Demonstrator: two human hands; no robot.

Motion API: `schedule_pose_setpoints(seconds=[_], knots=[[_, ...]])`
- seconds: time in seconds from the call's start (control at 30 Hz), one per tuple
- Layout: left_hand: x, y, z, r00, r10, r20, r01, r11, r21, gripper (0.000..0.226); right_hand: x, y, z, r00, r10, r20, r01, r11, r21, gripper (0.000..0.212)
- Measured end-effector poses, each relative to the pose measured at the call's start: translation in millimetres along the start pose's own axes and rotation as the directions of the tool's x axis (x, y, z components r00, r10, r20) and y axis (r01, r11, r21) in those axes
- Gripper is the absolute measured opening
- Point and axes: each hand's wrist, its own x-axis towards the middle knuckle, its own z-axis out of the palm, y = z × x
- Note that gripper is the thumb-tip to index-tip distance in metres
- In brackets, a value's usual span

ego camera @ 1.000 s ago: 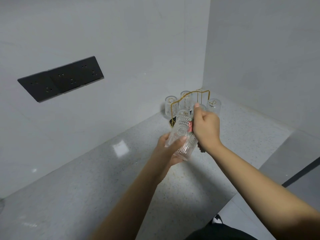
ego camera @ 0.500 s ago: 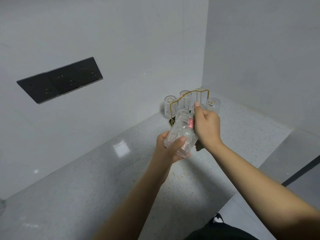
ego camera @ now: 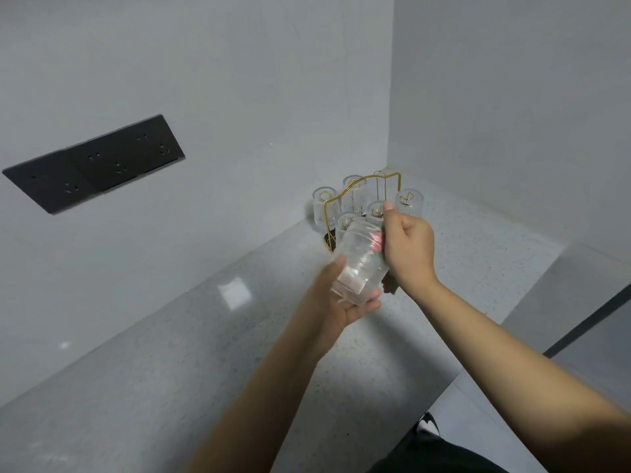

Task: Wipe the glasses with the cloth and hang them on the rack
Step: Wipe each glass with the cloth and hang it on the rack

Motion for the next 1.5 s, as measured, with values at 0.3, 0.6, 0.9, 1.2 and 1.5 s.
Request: schedule_pose_setpoints(seconds=[0.3, 0.6, 0.9, 1.2, 1.5], knots=[[29, -15, 8, 0.975, 0.192, -0.115, -0.133, 0.910, 0.393, 0.063, 26, 18, -3, 0.999, 0.039, -0.025, -0.042, 0.995, -0.094, 0.059], [84, -4, 30, 0.984, -0.180, -0.014, 0.180, 0.983, 0.040, 0.057, 80, 50, -15, 0.998, 0.052, -0.025, -0.053, 0.998, -0.042, 0.059], [156, -7, 55, 0.993, -0.084, -0.081, 0.085, 0.996, 0.005, 0.027, 146, 85, -28, 0.996, 0.086, 0.029, -0.084, 0.993, -0.078, 0.054], [212, -26, 68, 0.964, 0.182, -0.194, -0.061, 0.861, 0.505, 0.079, 209, 117, -24, 0.980, 0.192, 0.042, -0.180, 0.963, -0.199, 0.059], [261, 9, 74, 0.953, -0.144, -0.267, 0.134, 0.989, -0.056, 0.028, 243, 142, -28, 0.992, 0.074, 0.105, -0.071, 0.997, -0.027, 0.072]])
